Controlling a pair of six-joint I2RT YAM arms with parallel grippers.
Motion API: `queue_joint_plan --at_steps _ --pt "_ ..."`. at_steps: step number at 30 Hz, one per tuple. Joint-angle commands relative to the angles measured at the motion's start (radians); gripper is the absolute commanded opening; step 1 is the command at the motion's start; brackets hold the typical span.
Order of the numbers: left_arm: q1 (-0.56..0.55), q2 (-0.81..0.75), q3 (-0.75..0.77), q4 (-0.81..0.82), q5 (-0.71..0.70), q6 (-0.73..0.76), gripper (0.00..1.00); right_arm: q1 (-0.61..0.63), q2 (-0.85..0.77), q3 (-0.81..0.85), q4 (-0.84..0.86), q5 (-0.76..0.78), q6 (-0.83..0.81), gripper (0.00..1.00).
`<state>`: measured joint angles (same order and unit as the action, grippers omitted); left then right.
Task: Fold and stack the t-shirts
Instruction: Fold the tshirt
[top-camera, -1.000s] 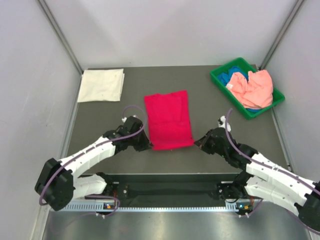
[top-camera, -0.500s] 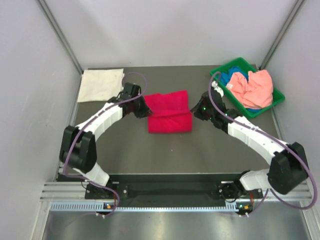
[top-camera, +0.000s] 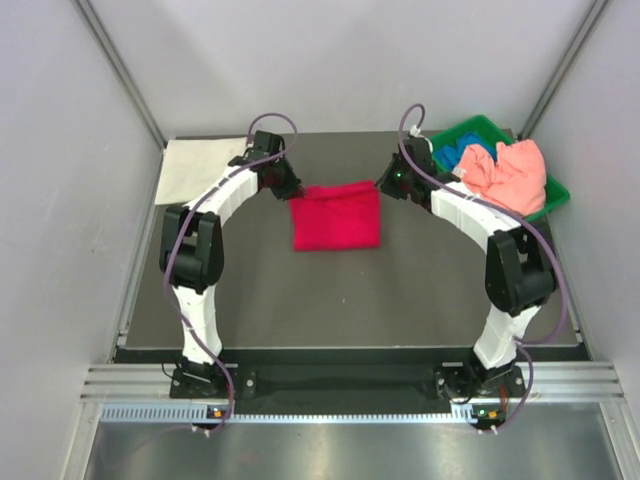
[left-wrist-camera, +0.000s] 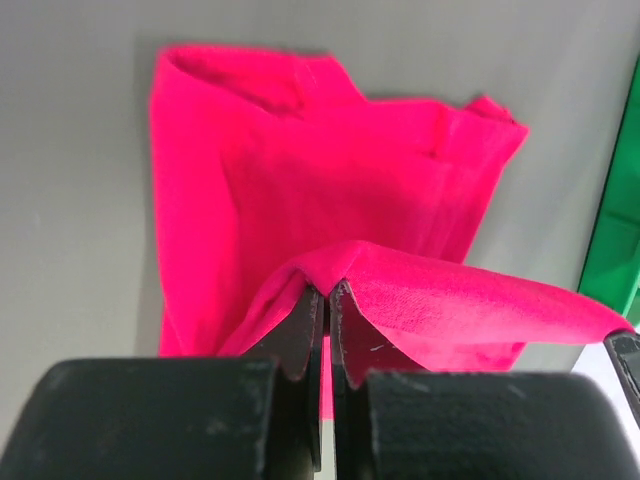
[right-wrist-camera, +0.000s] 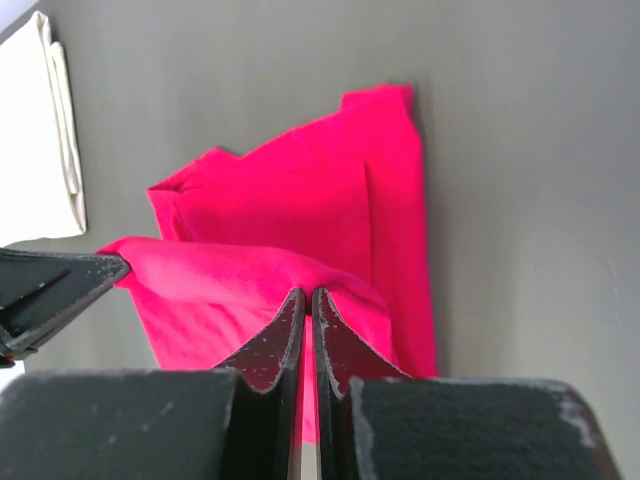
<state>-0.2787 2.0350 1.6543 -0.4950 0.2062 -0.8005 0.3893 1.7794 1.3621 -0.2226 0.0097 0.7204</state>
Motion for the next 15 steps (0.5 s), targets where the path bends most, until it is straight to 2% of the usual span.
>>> queue_joint_plan --at_steps 1,6,15 --pt "0.029 0.022 0.073 -0.010 -0.010 0.011 0.00 -0.029 0.069 0.097 0.092 -0.094 -0.047 0.00" --pt "0.049 0.044 0.076 0.018 -0.036 0.004 0.00 -0.047 0.152 0.160 0.118 -0.140 -0.061 0.02" --pt "0.059 0.148 0.140 0.064 0.007 0.023 0.00 -0.058 0.233 0.215 0.144 -0.154 -0.049 0.03"
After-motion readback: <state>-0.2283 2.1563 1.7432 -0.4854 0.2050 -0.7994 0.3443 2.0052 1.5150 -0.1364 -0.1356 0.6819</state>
